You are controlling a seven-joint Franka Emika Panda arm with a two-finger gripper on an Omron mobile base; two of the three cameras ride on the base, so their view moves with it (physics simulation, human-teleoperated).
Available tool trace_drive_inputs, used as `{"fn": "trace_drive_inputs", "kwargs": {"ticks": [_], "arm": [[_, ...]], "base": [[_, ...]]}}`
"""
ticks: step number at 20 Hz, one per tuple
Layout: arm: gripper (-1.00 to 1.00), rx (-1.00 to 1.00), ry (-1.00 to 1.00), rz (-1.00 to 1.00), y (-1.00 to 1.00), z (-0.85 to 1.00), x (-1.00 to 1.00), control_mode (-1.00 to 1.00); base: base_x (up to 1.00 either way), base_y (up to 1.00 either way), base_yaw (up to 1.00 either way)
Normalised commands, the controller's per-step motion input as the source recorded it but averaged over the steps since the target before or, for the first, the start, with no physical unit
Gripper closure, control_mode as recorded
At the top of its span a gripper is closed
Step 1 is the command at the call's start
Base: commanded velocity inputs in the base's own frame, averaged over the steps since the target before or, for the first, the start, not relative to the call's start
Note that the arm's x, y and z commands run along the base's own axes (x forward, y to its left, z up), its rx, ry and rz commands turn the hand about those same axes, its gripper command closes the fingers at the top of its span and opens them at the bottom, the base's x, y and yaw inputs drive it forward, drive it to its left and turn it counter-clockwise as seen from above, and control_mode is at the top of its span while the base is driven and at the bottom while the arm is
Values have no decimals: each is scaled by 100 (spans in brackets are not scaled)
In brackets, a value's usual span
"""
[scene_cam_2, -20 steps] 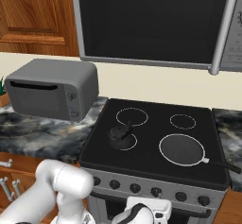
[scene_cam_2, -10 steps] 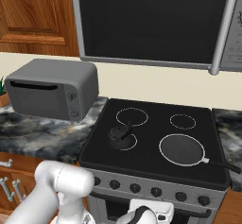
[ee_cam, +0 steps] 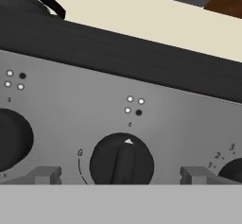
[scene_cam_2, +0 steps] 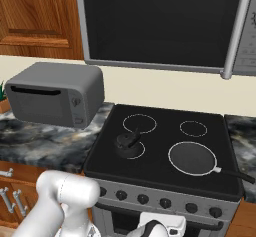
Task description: Pick the pan from the cabinet and place it on the stove. Then turn on the stove burner for the pan.
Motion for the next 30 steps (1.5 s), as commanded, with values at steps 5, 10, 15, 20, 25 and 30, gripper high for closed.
{"fn": "trace_drive_inputs", "kwargs": {"ticks": [5, 10, 15, 20, 25, 30], "arm": [[-100, 1, 0, 0, 0, -2, 1, -100], [-100, 0, 0, -1, 0, 0, 1, -100], [-100, 0, 0, -1, 0, 0, 3, -100], [-100, 0, 0, -1, 3, 0, 13, -100], [-100, 0, 0, 0, 1, 0, 13, -100], [-100, 0, 0, 0, 0, 0, 10, -100]], "base": [[0, 0, 0], [0, 0, 0], [0, 0, 0], [0, 0, 0], [0, 0, 0], [0, 0, 0]]}}
